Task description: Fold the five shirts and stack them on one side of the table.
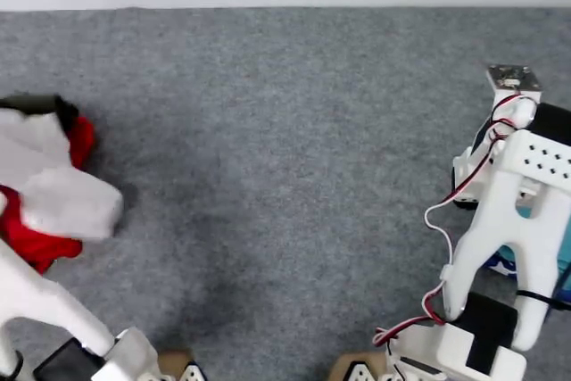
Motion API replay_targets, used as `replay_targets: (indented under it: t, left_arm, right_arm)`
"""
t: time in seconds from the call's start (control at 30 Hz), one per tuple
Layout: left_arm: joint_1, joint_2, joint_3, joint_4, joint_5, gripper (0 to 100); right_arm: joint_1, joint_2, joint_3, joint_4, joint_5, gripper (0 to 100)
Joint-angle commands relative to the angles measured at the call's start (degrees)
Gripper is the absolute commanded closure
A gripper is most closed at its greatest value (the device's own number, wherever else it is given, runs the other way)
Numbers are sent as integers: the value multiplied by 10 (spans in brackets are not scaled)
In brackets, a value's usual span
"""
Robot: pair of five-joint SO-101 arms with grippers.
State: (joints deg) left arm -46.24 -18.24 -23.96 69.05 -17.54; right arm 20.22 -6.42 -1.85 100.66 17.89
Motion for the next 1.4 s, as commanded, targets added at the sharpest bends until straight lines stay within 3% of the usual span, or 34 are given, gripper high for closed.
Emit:
replay_targets:
  t: [0.0, 0.3, 0.53, 0.67, 0.83, 1.07, 1.23, 1.37]
  left_arm:
    - [68, -24, -84, -69, 54, 995]
    - [333, -24, -133, -105, 58, 995]
    - [532, -12, -101, -33, 58, 995]
    - [586, 11, -28, 17, 61, 995]
    - [585, 61, 115, 33, 61, 995]
    - [434, 156, 235, -3, 60, 995]
    - [312, 226, 239, -29, 42, 995]
    - [265, 249, 239, -32, -15, 990]
  right_arm:
    - [-5, -30, -3, 24, -6, 990]
    - [-3, -30, -3, 24, -5, 990]
    - [-3, -30, -3, 24, -5, 990]
    - [-3, -30, -3, 24, -4, 990]
    - [-5, -29, -3, 24, -4, 990]
    - [-31, -25, -3, 23, -4, 990]
    - [-140, -23, -3, 22, -4, 990]
    - [-269, 7, -4, 22, -4, 990]
